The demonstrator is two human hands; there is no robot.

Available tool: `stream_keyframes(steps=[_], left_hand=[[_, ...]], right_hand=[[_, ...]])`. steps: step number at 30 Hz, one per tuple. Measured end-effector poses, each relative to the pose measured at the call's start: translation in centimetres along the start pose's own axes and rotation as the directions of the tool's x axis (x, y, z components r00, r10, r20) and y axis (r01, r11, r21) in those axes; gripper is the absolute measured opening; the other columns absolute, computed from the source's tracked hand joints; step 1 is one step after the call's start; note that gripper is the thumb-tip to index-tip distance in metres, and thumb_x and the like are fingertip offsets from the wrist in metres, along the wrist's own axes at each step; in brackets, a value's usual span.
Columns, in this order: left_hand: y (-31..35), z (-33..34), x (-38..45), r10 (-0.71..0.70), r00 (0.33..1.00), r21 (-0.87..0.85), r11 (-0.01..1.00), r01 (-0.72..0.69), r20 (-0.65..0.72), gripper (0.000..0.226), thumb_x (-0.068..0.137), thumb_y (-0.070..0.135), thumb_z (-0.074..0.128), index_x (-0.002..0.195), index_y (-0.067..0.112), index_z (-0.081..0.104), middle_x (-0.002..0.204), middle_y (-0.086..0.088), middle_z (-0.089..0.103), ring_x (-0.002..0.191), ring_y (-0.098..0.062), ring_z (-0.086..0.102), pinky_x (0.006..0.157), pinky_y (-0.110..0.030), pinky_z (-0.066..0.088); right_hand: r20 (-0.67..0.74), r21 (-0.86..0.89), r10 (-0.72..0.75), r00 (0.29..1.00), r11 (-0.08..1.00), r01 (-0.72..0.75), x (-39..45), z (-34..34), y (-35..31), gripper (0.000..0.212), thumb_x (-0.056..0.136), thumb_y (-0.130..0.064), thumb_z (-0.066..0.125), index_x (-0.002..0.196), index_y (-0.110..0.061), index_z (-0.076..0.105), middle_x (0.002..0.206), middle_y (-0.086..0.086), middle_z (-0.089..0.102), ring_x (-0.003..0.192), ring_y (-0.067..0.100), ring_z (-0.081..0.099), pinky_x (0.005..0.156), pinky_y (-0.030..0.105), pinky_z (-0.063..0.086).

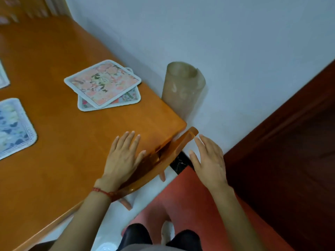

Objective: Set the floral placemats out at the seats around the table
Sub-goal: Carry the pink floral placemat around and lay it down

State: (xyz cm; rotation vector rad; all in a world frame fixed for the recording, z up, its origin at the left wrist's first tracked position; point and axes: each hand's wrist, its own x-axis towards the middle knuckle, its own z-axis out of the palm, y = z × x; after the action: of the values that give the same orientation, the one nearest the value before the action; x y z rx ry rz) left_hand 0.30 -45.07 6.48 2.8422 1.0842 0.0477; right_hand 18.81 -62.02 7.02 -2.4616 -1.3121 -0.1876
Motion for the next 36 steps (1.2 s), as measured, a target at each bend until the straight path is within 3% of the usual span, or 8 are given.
stream_keyframes(steps=[2, 9, 15, 18, 24, 29, 33, 36], left_hand=[[-0.1, -0.3, 0.2, -0.066, 0.998, 0.0, 0.998, 0.066, -0.01, 0.074, 0.095, 0.054, 0.005, 0.131, 0.008, 0.05, 0.133, -0.015, 0.053, 0.127, -0.031, 0.047, 0.105, -0.047, 0.034], [-2.3, -1.2, 0.7, -0.245, 0.969, 0.018, 0.969, 0.245, -0.001, 0.076, 0.095, 0.053, 0.003, 0.128, 0.006, 0.052, 0.13, -0.016, 0.056, 0.122, -0.033, 0.051, 0.101, -0.049, 0.038], [-6.0, -0.7, 2.7, -0.336, 0.942, 0.012, 0.942, 0.336, 0.014, 0.069, 0.093, 0.052, 0.014, 0.128, 0.006, 0.051, 0.13, -0.017, 0.055, 0.123, -0.033, 0.05, 0.101, -0.049, 0.037], [-8.0, -0.5, 4.1, -0.369, 0.929, -0.012, 0.929, 0.37, 0.03, 0.074, 0.094, 0.054, 0.007, 0.128, 0.006, 0.051, 0.131, -0.017, 0.055, 0.124, -0.033, 0.049, 0.101, -0.049, 0.037], [-12.3, 0.2, 7.3, -0.419, 0.908, -0.023, 0.907, 0.42, 0.023, 0.07, 0.09, 0.054, 0.016, 0.135, 0.008, 0.044, 0.139, -0.016, 0.047, 0.131, -0.032, 0.04, 0.107, -0.047, 0.027], [-14.8, 0.7, 9.5, -0.465, 0.885, -0.051, 0.883, 0.466, 0.019, 0.069, 0.089, 0.053, 0.017, 0.143, 0.012, 0.029, 0.151, -0.012, 0.029, 0.141, -0.027, 0.021, 0.114, -0.041, 0.01], [-16.6, 1.4, 11.4, -0.49, 0.871, -0.075, 0.868, 0.492, 0.036, 0.068, 0.093, 0.054, 0.02, 0.135, 0.006, 0.043, 0.14, -0.018, 0.045, 0.132, -0.034, 0.039, 0.107, -0.046, 0.025], [-17.8, 1.9, 13.3, -0.514, 0.857, -0.142, 0.847, 0.513, 0.026, 0.073, 0.089, 0.057, 0.018, 0.137, 0.006, 0.04, 0.142, -0.018, 0.042, 0.134, -0.033, 0.036, 0.108, -0.046, 0.026]], right_hand=[[0.03, 0.035, -0.06, 0.998, 0.998, 0.059, 1.8, 0.2, 0.2, 0.059, 0.097, -0.047, 0.021, 0.125, -0.008, 0.054, 0.13, 0.012, 0.055, 0.119, 0.026, 0.05, 0.101, 0.034, 0.034], [0.074, 0.142, -0.209, 0.975, 0.97, 0.197, 7.4, 1.9, -1.6, 0.052, 0.092, -0.042, 0.035, 0.128, -0.008, 0.052, 0.132, 0.012, 0.053, 0.121, 0.028, 0.049, 0.1, 0.042, 0.038], [0.102, 0.146, -0.273, 0.957, 0.955, 0.257, 11.8, 4.5, -4.3, 0.052, 0.092, -0.043, 0.034, 0.127, -0.009, 0.053, 0.132, 0.012, 0.053, 0.122, 0.027, 0.049, 0.101, 0.039, 0.037], [0.14, 0.15, -0.288, 0.947, 0.952, 0.267, 14.1, 5.9, -5.7, 0.055, 0.093, -0.045, 0.031, 0.128, -0.009, 0.051, 0.133, 0.011, 0.052, 0.123, 0.026, 0.048, 0.102, 0.038, 0.035], [0.187, 0.18, -0.302, 0.935, 0.946, 0.269, 19.7, 8.5, -8.5, 0.059, 0.091, -0.047, 0.029, 0.13, -0.008, 0.049, 0.136, 0.013, 0.049, 0.126, 0.029, 0.045, 0.103, 0.042, 0.033], [0.213, 0.19, -0.323, 0.922, 0.939, 0.285, 23.4, 10.6, -9.6, 0.058, 0.093, -0.048, 0.029, 0.134, -0.01, 0.045, 0.141, 0.011, 0.044, 0.13, 0.027, 0.04, 0.106, 0.042, 0.031], [0.239, 0.207, -0.331, 0.913, 0.936, 0.285, 26.5, 12.2, -10.2, 0.052, 0.095, -0.042, 0.035, 0.138, -0.013, 0.04, 0.145, 0.008, 0.038, 0.135, 0.025, 0.033, 0.109, 0.037, 0.022], [0.246, 0.224, -0.354, 0.902, 0.926, 0.303, 29.4, 13.8, -10.8, 0.049, 0.096, -0.037, 0.041, 0.138, -0.013, 0.039, 0.146, 0.008, 0.038, 0.135, 0.023, 0.032, 0.107, 0.031, 0.018]])
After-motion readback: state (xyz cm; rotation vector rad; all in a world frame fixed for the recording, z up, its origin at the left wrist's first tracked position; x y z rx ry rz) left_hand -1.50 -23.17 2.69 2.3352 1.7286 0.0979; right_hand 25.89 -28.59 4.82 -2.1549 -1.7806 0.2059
